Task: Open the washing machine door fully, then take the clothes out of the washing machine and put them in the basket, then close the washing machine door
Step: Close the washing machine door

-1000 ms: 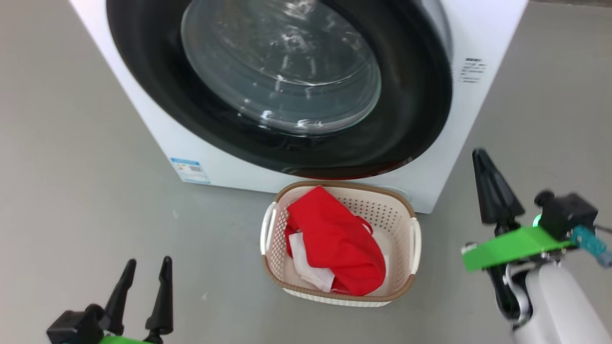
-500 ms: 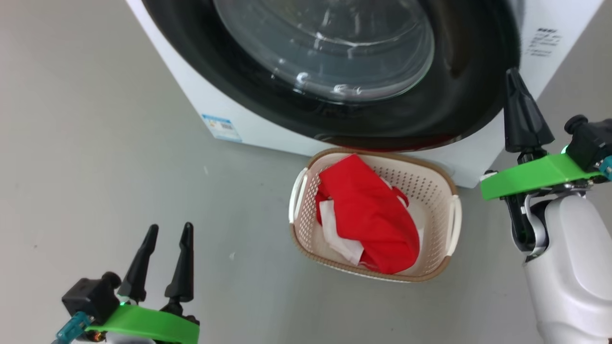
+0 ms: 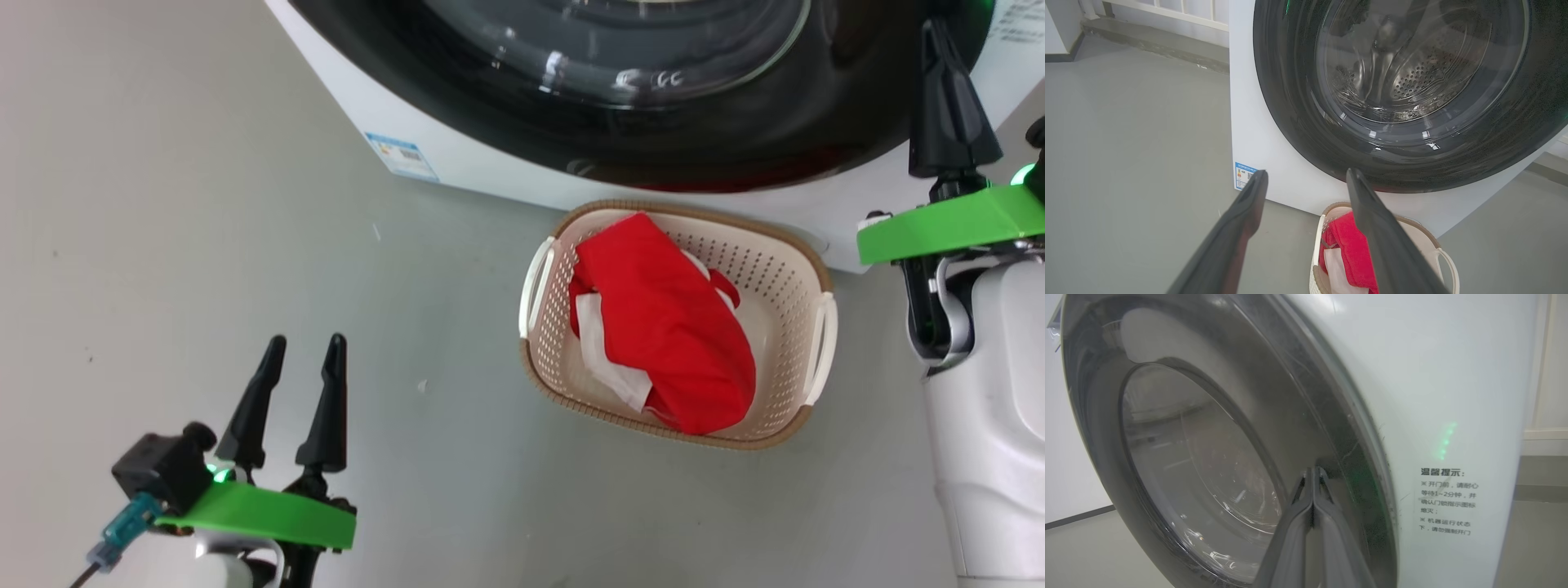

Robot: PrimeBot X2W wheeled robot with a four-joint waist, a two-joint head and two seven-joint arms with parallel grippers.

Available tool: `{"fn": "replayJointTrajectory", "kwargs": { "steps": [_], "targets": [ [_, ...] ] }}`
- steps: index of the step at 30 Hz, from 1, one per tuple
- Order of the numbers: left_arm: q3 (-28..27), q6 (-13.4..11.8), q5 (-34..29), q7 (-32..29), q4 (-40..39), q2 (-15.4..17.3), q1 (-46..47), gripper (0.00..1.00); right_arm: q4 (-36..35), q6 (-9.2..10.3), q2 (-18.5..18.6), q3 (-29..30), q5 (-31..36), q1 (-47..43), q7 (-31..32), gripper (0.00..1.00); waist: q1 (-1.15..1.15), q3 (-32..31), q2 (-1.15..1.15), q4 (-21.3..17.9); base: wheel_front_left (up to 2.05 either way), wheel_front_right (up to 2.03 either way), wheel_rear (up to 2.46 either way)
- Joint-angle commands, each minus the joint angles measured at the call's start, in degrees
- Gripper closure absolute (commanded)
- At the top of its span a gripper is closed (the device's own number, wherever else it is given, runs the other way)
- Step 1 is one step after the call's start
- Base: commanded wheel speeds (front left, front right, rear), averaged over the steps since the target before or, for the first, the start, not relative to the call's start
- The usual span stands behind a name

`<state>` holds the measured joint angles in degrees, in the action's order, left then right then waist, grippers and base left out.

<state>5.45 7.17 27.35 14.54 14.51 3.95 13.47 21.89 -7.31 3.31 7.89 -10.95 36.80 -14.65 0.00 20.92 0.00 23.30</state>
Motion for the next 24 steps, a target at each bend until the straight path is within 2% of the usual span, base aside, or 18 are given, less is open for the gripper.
{"fn": "replayJointTrajectory", "kwargs": {
  "steps": [1, 9, 21, 22, 23, 24],
  "targets": [
    [-1.6, 0.3, 0.9, 0.5, -1.6, 1.0, 1.6, 0.0, -1.8, -0.18, -0.4, -0.3, 0.7, 2.6, -0.3, 1.0, 0.0, 2.2, 0.0, 0.7, 0.0, 0.0, 0.0],
    [-1.0, 0.3, 1.4, 0.5, -1.4, 0.7, 3.1, 0.0, -2.1, -0.18, -0.4, 1.7, 2.0, 5.4, -0.3, 1.0, 0.0, 3.5, 0.0, 1.4, 0.0, 0.0, 0.0],
    [-1.4, 0.3, 1.2, 0.5, 0.4, 1.6, 1.4, 0.0, -0.9, -0.18, -0.4, -3.4, -0.1, -1.6, -0.3, 0.99, 0.0, -1.2, 0.0, 0.1, 0.0, 0.0, 0.0],
    [-1.5, 0.3, 1.2, 0.5, 0.5, 1.8, 1.1, 0.0, -0.9, -0.18, -0.4, -3.9, -0.5, -2.6, -0.3, 0.9, 0.0, -1.7, 0.0, -0.2, 0.0, 0.0, 0.0],
    [-1.6, 0.3, 1.1, 0.5, 0.6, 2.0, 0.8, 0.0, -1.0, -0.18, -0.4, -4.4, -0.8, -3.6, -0.3, 0.74, 0.0, -2.2, 0.0, -0.5, 0.0, 0.0, 0.0],
    [-1.7, 0.3, 0.9, 0.5, 0.6, 2.2, 0.6, 0.0, -1.1, -0.18, -0.4, -4.9, -1.1, -4.6, -0.3, 0.63, 0.0, -2.7, 0.0, -0.8, 0.0, 0.0, 0.0]
  ]
}}
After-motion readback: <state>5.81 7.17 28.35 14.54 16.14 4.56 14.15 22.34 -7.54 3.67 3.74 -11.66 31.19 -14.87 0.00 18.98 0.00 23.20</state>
